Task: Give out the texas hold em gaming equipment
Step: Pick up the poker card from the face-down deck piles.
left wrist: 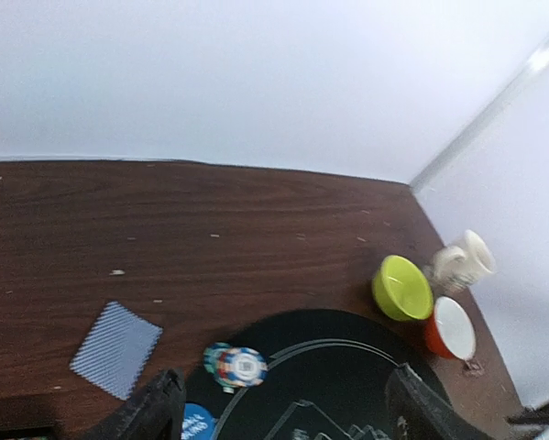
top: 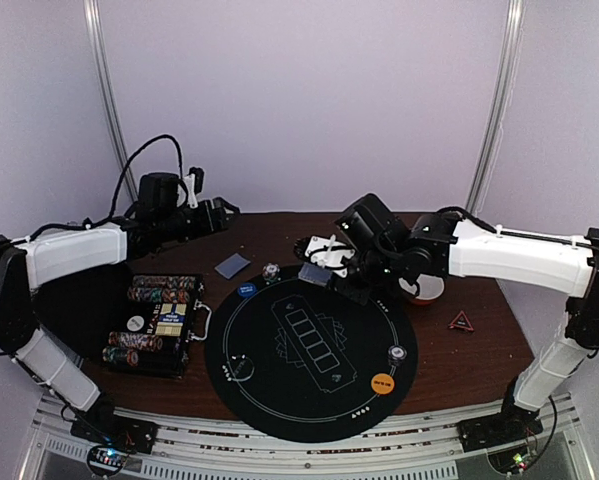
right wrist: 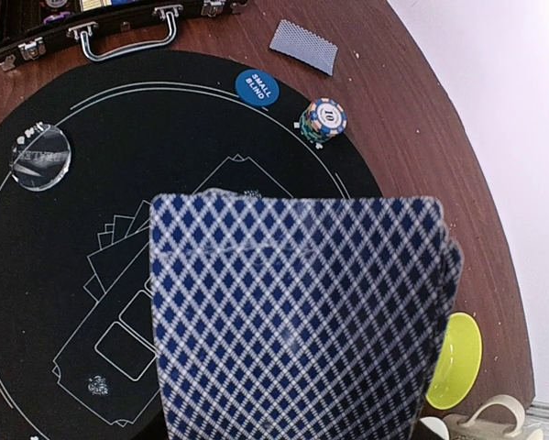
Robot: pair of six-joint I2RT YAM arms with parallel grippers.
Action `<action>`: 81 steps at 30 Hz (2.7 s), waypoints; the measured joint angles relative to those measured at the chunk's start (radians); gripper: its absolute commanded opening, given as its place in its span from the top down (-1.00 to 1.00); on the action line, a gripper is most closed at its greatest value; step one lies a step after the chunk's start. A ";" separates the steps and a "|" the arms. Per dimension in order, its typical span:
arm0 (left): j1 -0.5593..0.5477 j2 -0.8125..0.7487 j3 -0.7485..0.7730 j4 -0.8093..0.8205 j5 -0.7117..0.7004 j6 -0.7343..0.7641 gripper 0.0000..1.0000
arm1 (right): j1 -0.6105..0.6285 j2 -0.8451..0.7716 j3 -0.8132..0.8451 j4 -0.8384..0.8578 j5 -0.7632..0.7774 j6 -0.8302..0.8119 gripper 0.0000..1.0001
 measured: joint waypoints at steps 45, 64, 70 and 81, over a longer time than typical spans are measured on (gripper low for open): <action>-0.232 0.033 -0.079 0.085 0.510 0.132 -0.81 | 0.068 0.125 0.145 0.001 -0.056 -0.019 -0.01; -0.257 0.017 -0.059 0.014 0.416 0.198 -0.20 | 0.072 0.132 0.146 -0.002 -0.023 -0.019 -0.01; -0.256 0.000 -0.059 -0.016 0.387 0.208 -0.47 | 0.072 0.132 0.145 0.001 -0.017 -0.020 -0.01; -0.223 -0.052 -0.060 -0.033 0.442 0.204 -0.61 | 0.073 0.132 0.144 0.002 -0.014 -0.024 -0.01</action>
